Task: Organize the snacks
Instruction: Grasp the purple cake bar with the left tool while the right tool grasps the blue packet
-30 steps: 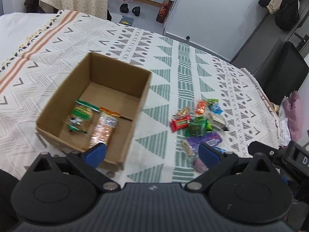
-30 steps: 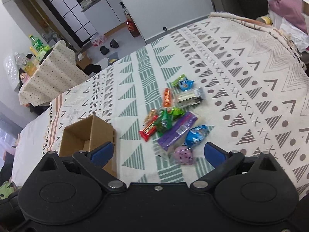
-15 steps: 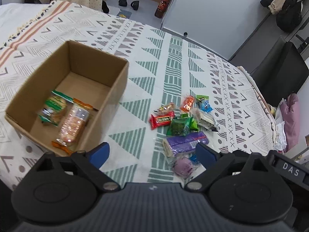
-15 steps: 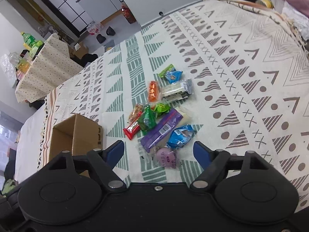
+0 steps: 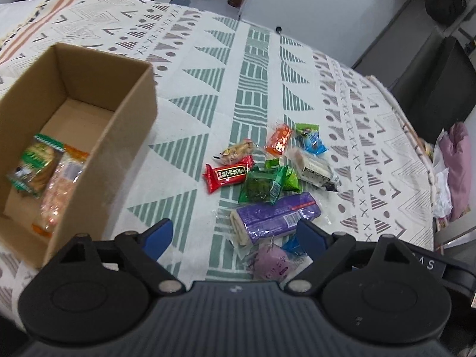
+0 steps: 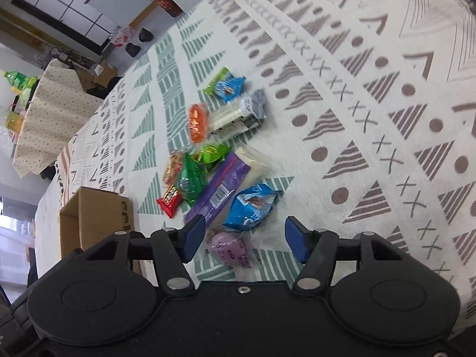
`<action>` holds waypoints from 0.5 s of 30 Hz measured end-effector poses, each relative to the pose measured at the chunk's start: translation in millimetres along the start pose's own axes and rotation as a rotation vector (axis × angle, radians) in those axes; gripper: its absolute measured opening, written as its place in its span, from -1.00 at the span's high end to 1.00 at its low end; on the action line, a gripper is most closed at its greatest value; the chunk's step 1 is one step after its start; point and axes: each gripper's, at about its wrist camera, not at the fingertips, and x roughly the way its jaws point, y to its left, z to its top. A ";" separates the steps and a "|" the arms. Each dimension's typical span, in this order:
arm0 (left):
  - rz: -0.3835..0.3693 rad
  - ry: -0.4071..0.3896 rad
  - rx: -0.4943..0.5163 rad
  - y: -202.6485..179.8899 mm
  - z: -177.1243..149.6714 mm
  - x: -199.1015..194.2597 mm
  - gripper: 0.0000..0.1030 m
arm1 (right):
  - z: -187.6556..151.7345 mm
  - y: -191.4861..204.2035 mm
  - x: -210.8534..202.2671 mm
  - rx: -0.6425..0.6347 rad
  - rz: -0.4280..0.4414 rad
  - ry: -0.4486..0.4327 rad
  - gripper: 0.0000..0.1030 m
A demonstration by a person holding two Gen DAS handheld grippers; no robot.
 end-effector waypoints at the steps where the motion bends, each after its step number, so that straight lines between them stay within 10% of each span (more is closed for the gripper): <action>1: 0.005 0.013 0.000 -0.1 1.5 5.4 -0.75 | 1.8 -1.7 3.7 0.009 0.000 0.007 -0.16; 15: 0.023 0.106 0.087 -5.4 4.6 56.7 -0.75 | 13.4 -17.9 49.7 0.092 -0.006 0.074 0.04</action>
